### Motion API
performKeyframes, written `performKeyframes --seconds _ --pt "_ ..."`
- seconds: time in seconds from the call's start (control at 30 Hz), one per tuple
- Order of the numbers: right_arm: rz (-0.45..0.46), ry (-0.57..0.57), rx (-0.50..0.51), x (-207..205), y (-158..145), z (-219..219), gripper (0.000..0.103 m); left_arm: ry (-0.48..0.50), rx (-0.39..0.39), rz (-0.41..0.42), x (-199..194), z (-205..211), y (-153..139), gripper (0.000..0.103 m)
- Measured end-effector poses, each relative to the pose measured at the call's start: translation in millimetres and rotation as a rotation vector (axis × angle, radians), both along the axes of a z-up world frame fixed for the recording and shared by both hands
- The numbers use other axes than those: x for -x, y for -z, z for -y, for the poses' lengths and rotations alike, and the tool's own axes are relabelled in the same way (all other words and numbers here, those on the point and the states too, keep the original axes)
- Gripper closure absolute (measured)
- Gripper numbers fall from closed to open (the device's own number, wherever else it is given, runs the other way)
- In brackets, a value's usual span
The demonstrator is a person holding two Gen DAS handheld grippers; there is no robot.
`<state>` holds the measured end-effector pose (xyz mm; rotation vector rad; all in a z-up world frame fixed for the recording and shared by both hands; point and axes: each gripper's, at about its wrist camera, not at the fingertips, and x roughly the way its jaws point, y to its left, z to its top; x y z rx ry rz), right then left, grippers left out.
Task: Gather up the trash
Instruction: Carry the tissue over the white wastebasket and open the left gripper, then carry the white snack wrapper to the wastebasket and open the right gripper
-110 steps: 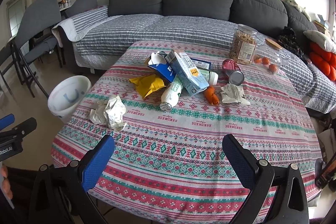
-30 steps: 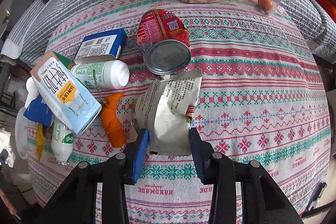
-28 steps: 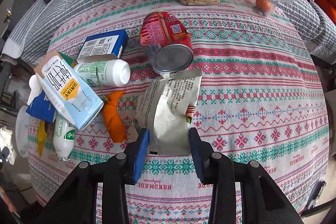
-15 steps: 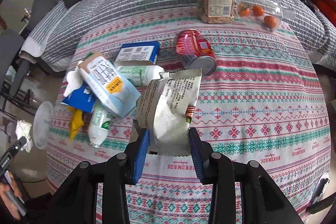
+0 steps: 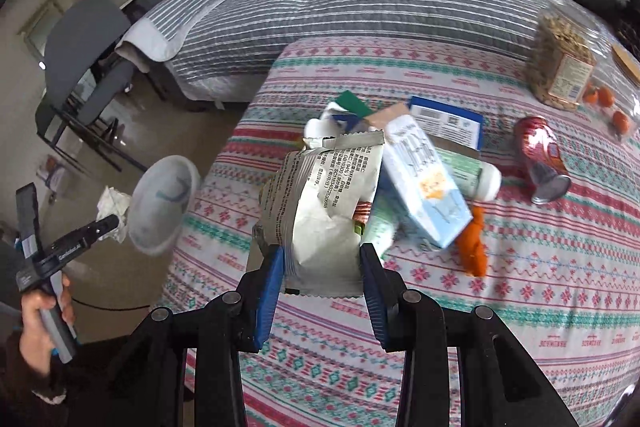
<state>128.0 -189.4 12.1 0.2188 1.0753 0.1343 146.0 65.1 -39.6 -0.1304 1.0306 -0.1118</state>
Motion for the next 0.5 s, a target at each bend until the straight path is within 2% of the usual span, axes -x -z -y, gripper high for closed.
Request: performKeyframes --seconds 0.23,0.27,0.33,0.4,0.5 --pt "0.005 -0.105 -0.004 -25.5 5.7 -68.5 0.064 -0.035 -0.019 -0.015 -19.6 -24.0 18.1 0.067" --pt "0.004 -0.115 -0.005 -27.9 7.0 -75.2 0.064 -0.043 -0.025 -0.006 -20.6 -25.5 18.5 0.061" --pt "0.0 -0.13 -0.003 -34.7 11.0 -89.6 0.064 -0.065 -0.048 0.007 -21.3 -27.0 16.6 0.028" --pt "-0.008 -0.14 -0.004 -41.5 16.3 -100.9 0.063 -0.093 -0.055 0.009 -19.4 -30.7 14.6 0.012" --pt "-0.026 -0.153 -0.01 -51.4 25.2 -116.7 0.063 -0.131 -0.076 -0.022 -14.2 -38.0 14.0 0.01"
